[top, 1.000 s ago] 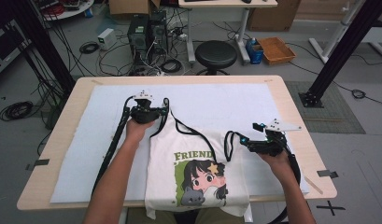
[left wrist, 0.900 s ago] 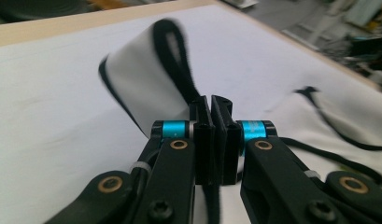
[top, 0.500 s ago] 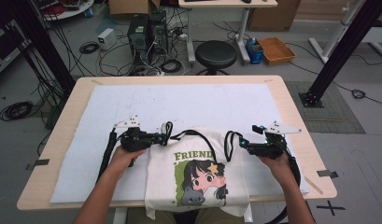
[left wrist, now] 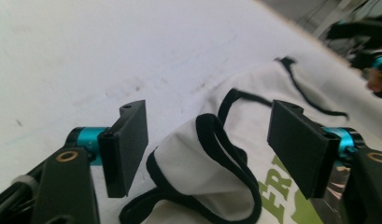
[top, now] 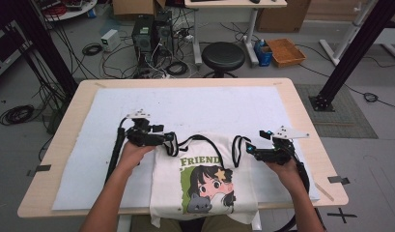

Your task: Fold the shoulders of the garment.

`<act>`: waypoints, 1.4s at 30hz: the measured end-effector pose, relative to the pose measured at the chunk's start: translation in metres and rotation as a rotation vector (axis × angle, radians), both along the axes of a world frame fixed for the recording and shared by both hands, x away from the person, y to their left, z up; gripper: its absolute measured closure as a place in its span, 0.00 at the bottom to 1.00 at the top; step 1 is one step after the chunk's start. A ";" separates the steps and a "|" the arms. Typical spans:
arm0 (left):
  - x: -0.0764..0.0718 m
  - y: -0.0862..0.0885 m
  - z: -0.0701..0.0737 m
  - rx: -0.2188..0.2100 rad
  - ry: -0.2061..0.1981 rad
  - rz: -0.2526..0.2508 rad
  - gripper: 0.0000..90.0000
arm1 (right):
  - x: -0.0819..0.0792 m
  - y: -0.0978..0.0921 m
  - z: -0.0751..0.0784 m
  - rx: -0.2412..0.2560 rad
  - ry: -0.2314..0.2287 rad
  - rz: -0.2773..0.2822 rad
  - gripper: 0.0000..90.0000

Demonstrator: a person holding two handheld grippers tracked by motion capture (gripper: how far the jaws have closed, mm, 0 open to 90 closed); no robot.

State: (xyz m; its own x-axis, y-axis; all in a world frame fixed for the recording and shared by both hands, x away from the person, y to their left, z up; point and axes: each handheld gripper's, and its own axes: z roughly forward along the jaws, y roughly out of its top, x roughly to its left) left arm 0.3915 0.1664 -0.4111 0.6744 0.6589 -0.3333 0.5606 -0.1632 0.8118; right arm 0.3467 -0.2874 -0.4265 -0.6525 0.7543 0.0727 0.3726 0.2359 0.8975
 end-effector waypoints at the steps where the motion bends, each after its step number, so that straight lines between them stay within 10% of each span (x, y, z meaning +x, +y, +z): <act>1: 0.008 -0.014 -0.003 0.058 0.063 -0.019 0.31 | 0.000 0.000 0.000 -0.002 0.004 0.001 0.22; 3: 0.011 -0.019 -0.005 0.088 0.082 -0.028 0.32 | 0.000 0.001 0.000 -0.003 0.004 0.001 0.22; 5: 0.012 -0.024 -0.007 0.050 0.066 -0.075 0.82 | 0.000 0.001 -0.001 -0.008 0.005 0.005 0.22; 7: 0.009 -0.027 -0.006 0.000 0.028 -0.117 0.91 | 0.000 0.000 -0.001 -0.004 0.007 0.005 0.22; 13: -0.003 -0.025 -0.002 -0.167 0.021 -0.349 0.92 | -0.001 0.000 -0.001 -0.007 0.008 0.006 0.22; 16: -0.017 -0.022 -0.002 -0.176 0.049 -0.445 0.57 | -0.002 0.001 -0.001 -0.010 0.009 0.008 0.22; 18: -0.028 -0.017 0.000 -0.154 0.048 -0.397 0.42 | -0.003 0.001 -0.001 -0.013 0.010 0.012 0.22; 24: -0.059 -0.001 -0.006 -0.010 -0.022 -0.274 0.42 | -0.011 0.008 0.004 -0.017 0.010 0.057 0.22; 28: -0.074 -0.011 -0.019 0.076 -0.035 -0.276 0.43 | -0.015 0.017 0.007 -0.029 0.013 0.112 0.23; 33: -0.082 -0.043 -0.033 0.186 -0.095 -0.396 0.43 | -0.025 0.054 0.001 -0.145 0.058 0.351 0.58; 36: -0.081 -0.050 -0.037 0.253 -0.109 -0.396 0.49 | -0.025 0.064 -0.009 -0.213 0.081 0.393 0.65; 38: -0.080 -0.048 -0.034 0.286 -0.121 -0.379 0.83 | -0.025 0.070 -0.020 -0.325 0.087 0.411 0.77; 42: -0.077 -0.037 -0.031 0.240 -0.105 -0.368 0.95 | -0.025 0.060 -0.014 -0.307 0.081 0.382 0.97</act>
State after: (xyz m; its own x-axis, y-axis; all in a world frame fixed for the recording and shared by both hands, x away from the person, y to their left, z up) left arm 0.3146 0.1298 -0.4420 0.9001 0.4195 -0.1176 0.3470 -0.5270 0.7758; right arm 0.3216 -0.2270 -0.4402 -0.8879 0.4569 -0.0533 0.2740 0.6184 0.7366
